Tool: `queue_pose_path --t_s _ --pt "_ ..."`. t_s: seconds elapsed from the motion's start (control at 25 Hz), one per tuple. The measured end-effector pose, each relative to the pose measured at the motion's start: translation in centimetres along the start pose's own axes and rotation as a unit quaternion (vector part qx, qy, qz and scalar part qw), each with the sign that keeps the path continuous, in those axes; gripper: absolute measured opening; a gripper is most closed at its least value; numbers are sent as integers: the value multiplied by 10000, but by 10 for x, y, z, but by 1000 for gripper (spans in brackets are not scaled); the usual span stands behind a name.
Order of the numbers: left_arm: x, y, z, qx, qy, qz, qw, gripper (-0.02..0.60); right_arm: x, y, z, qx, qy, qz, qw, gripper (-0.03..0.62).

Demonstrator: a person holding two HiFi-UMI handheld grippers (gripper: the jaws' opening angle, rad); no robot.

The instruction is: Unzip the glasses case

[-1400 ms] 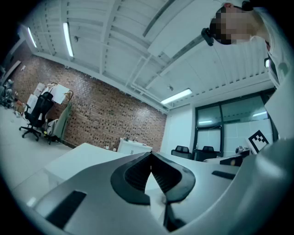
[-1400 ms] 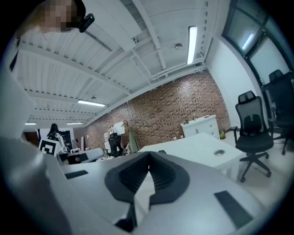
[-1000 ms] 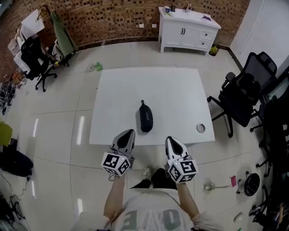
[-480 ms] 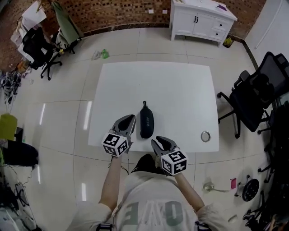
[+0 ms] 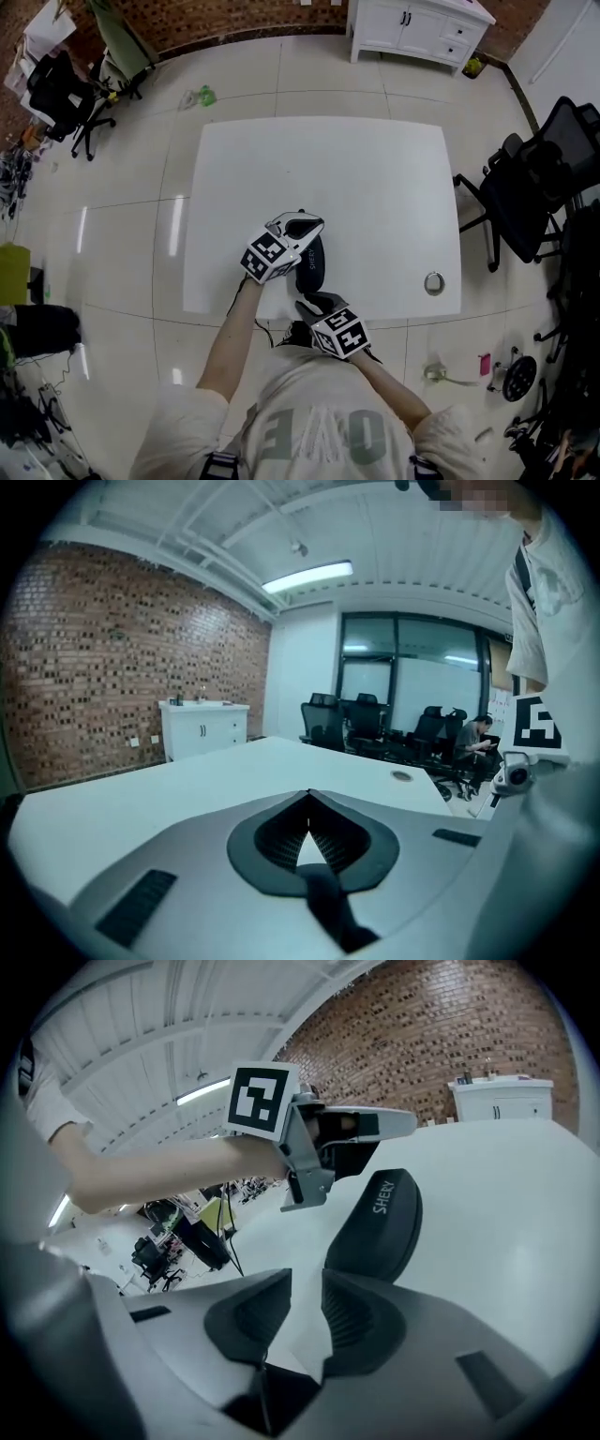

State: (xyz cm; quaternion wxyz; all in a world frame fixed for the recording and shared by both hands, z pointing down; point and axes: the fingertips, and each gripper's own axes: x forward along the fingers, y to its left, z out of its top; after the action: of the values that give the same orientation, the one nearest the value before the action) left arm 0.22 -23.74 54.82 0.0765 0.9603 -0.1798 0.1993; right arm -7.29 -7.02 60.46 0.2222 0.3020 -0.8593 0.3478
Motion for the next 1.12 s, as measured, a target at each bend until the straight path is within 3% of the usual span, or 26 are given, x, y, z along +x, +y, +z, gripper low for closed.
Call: queue_pose_path --t_s 0.32,0.48,0.64,1.12 --pt "11 -1 -35 -274 491 -269 9981 -8 -2 -23 8 85 -26 -317 9995 77" --pt "5 5 -40 -679 214 -12 9975 -8 -11 -38 9 186 -77 -465 9987 77" --pt "-3 10 -41 -808 46 311 9962 -8 -17 -48 10 112 -70 -694 9975 77" --pt "-33 6 -57 -1109 193 1003 9886 -8 -43 -116 30 109 -523 -1692 9841 77"
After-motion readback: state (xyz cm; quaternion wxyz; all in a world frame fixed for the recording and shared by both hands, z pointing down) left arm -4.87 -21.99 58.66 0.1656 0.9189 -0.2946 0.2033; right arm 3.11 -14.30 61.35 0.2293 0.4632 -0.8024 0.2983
